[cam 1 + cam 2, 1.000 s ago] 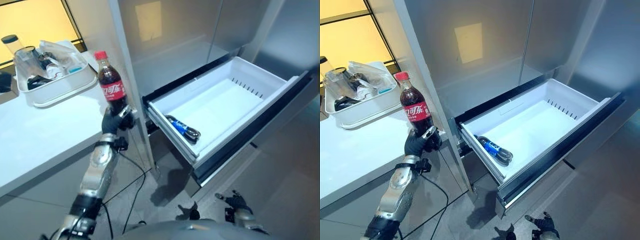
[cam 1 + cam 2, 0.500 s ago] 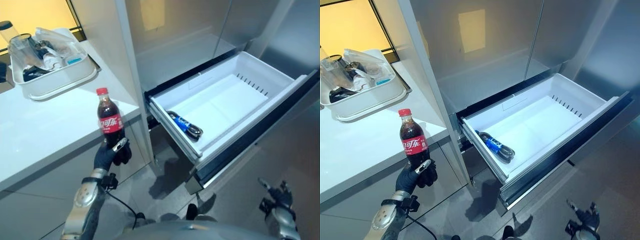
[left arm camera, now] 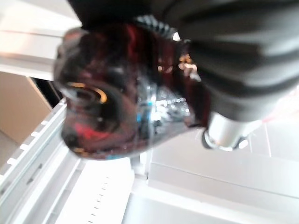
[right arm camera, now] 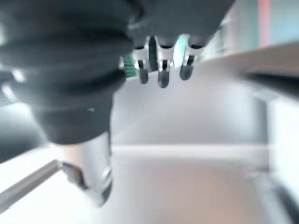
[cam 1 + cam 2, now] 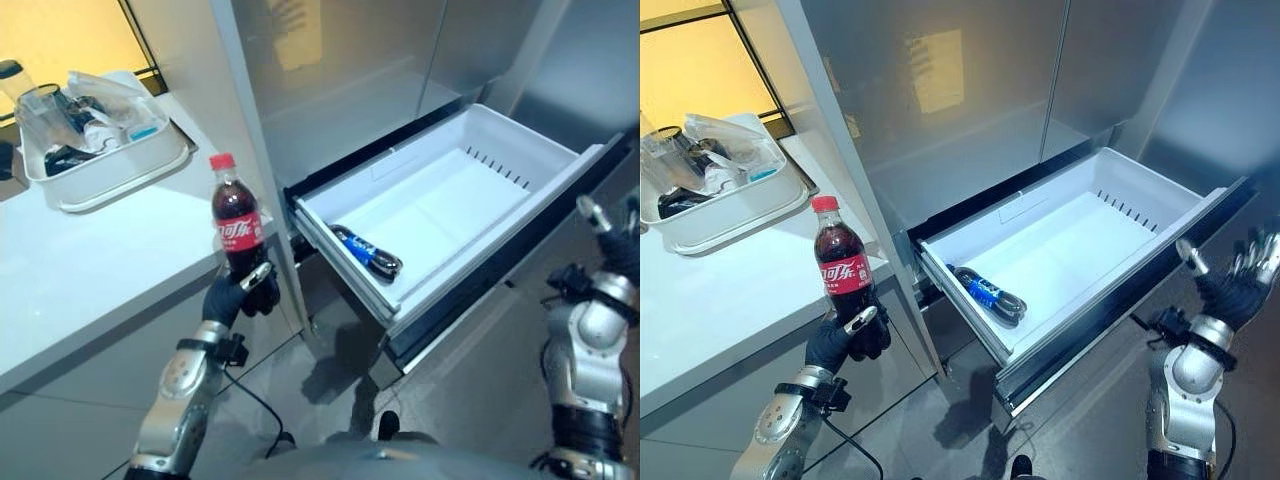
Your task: Take the drinks into the refrigerator
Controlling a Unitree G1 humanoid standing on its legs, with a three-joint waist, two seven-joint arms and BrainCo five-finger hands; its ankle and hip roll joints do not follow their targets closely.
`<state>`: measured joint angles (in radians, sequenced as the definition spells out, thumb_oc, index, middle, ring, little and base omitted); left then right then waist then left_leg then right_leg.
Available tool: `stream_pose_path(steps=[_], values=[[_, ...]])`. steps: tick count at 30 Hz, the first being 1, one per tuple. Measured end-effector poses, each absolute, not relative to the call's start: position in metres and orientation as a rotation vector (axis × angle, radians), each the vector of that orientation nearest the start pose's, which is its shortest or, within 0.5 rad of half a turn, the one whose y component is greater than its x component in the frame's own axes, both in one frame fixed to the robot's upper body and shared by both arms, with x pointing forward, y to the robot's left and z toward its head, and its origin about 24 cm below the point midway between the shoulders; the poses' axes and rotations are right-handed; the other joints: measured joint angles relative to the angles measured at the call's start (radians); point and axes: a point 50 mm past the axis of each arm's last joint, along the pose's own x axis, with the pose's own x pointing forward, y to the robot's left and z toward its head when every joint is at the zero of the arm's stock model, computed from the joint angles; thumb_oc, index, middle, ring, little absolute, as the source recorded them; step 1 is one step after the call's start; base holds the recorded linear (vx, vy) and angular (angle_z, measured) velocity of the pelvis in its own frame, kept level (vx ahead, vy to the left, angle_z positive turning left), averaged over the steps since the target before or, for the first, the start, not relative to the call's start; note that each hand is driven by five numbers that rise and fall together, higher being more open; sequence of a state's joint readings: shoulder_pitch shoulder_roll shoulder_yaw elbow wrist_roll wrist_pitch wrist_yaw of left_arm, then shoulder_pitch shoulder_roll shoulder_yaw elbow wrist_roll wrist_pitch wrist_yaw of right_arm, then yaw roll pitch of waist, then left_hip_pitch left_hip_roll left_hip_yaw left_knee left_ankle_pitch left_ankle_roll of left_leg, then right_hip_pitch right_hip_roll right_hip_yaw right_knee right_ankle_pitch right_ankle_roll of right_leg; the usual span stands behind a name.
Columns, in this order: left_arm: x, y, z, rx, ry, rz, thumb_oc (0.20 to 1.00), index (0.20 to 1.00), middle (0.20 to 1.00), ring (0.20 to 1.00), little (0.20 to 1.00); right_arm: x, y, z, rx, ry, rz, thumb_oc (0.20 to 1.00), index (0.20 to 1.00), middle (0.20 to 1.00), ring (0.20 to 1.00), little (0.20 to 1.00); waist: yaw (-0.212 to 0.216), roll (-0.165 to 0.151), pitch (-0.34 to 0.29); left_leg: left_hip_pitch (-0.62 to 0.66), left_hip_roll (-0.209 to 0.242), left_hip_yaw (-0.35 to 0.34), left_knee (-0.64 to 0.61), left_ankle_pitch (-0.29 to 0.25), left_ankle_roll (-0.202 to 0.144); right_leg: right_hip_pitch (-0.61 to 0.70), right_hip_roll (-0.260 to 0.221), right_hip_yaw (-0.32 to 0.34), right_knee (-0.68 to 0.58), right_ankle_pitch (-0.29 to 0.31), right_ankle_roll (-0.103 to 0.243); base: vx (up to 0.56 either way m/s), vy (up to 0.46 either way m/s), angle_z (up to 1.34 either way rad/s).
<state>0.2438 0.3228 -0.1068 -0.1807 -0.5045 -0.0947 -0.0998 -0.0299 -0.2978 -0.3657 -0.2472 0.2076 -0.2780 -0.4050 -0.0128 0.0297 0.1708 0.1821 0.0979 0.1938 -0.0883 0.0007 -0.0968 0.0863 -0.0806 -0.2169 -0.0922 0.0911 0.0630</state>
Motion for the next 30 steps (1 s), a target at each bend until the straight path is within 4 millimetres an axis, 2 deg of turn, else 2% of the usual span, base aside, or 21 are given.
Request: stream_pose_path(steps=[4, 7, 8, 10, 14, 16, 19, 23, 25, 27, 30], values=[[0.203, 0.183, 0.041, -0.207, 0.007, -0.188, 0.200, 0.200, 0.200, 0.200, 0.200, 0.221, -0.260, 0.180, -0.177, -0.705, -0.400, 1.000, 1.000, 1.000, 1.000, 1.000, 0.002, -0.005, -0.004, 0.001, 0.000, 0.000, 0.000, 0.000, 0.000, 0.001, 0.000, 0.001, 0.000, 0.001, 0.000, -0.02, -0.007, 0.00], [0.202, 0.183, 0.040, -0.202, 0.012, -0.201, 0.200, 0.200, 0.200, 0.200, 0.200, 0.226, -0.246, 0.181, -0.201, -0.692, -0.260, 1.000, 1.000, 1.000, 1.000, 1.000, 0.005, -0.009, -0.007, 0.001, 0.000, 0.000, 0.000, 0.001, 0.000, 0.001, 0.001, 0.000, 0.000, 0.001, 0.000, -0.04, -0.020, 0.00], [0.203, 0.184, 0.039, -0.191, 0.016, -0.207, 0.200, 0.200, 0.200, 0.200, 0.200, 0.228, -0.232, 0.181, -0.217, -0.681, -0.146, 1.000, 1.000, 1.000, 1.000, 1.000, 0.002, -0.010, -0.009, 0.001, 0.001, 0.001, 0.000, 0.001, 0.000, 0.001, 0.002, 0.001, 0.000, 0.002, -0.001, 0.00, 0.000, 0.00], [0.205, 0.183, 0.041, -0.165, 0.010, -0.235, 0.200, 0.200, 0.200, 0.200, 0.200, 0.232, -0.219, 0.180, -0.280, -0.639, 0.027, 1.000, 1.000, 1.000, 1.000, 1.000, 0.005, -0.018, -0.013, 0.002, 0.002, 0.000, 0.000, 0.001, 0.000, 0.002, 0.002, 0.001, 0.000, 0.002, -0.001, -0.02, -0.009, 0.00], [0.210, 0.178, 0.046, -0.097, 0.001, -0.311, 0.200, 0.200, 0.200, 0.200, 0.200, 0.244, -0.210, 0.172, -0.314, -0.554, 0.178, 1.000, 1.000, 1.000, 1.000, 1.000, 0.015, -0.034, -0.023, 0.009, 0.002, 0.000, 0.000, 0.001, 0.000, 0.010, 0.002, -0.001, 0.000, 0.002, -0.001, -0.01, -0.004, 0.00], [0.214, 0.173, 0.051, -0.051, -0.015, -0.372, 0.200, 0.200, 0.200, 0.200, 0.200, 0.250, -0.206, 0.166, -0.351, -0.487, 0.270, 1.000, 1.000, 1.000, 1.000, 1.000, 0.030, -0.039, -0.027, 0.015, 0.002, 0.000, 0.000, 0.000, 0.000, 0.015, 0.001, -0.001, 0.000, 0.002, -0.001, 0.00, 0.000, 0.00], [0.216, 0.168, 0.054, -0.017, -0.038, -0.418, 0.200, 0.200, 0.200, 0.200, 0.200, 0.264, -0.199, 0.157, -0.338, -0.419, 0.356, 1.000, 1.000, 1.000, 1.000, 1.000, 0.030, -0.047, -0.032, 0.015, 0.002, -0.002, 0.000, 0.001, 0.000, 0.016, 0.001, -0.004, 0.000, 0.002, -0.001, 0.00, 0.000, 0.00], [0.220, 0.158, 0.061, 0.061, -0.078, -0.500, 0.200, 0.200, 0.200, 0.200, 0.200, 0.284, -0.183, 0.132, -0.322, -0.249, 0.515, 1.000, 1.000, 1.000, 1.000, 1.000, 0.032, -0.050, -0.036, 0.015, 0.000, -0.004, 0.000, 0.001, 0.000, 0.016, -0.001, -0.009, 0.000, 0.002, -0.001, 0.00, 0.000, 0.00], [0.223, 0.153, 0.062, 0.079, -0.097, -0.534, 0.200, 0.200, 0.200, 0.200, 0.200, 0.292, -0.175, 0.121, -0.333, -0.179, 0.594, 1.000, 1.000, 1.000, 1.000, 1.000, 0.047, -0.047, -0.038, 0.017, 0.000, -0.004, 0.000, 0.001, 0.000, 0.018, -0.001, -0.010, 0.000, 0.002, -0.001, 0.00, 0.000, 0.00], [0.229, 0.144, 0.064, 0.098, -0.113, -0.578, 0.200, 0.200, 0.200, 0.200, 0.200, 0.299, -0.164, 0.106, -0.309, -0.112, 0.647, 1.000, 1.000, 1.000, 1.000, 1.000, 0.057, -0.046, -0.040, 0.017, 0.001, -0.005, 0.000, 0.001, 0.000, 0.018, 0.000, -0.011, 0.000, 0.002, -0.001, 0.00, 0.000, 0.00], [0.232, 0.137, 0.065, 0.126, -0.128, -0.615, 0.200, 0.200, 0.200, 0.200, 0.200, 0.298, -0.150, 0.098, -0.292, -0.072, 0.716, 1.000, 1.000, 1.000, 1.000, 1.000, 0.062, -0.043, -0.041, 0.018, 0.000, -0.006, 0.000, 0.001, 0.000, 0.020, -0.001, -0.012, 0.000, 0.002, -0.001, 0.00, 0.000, 0.00]])
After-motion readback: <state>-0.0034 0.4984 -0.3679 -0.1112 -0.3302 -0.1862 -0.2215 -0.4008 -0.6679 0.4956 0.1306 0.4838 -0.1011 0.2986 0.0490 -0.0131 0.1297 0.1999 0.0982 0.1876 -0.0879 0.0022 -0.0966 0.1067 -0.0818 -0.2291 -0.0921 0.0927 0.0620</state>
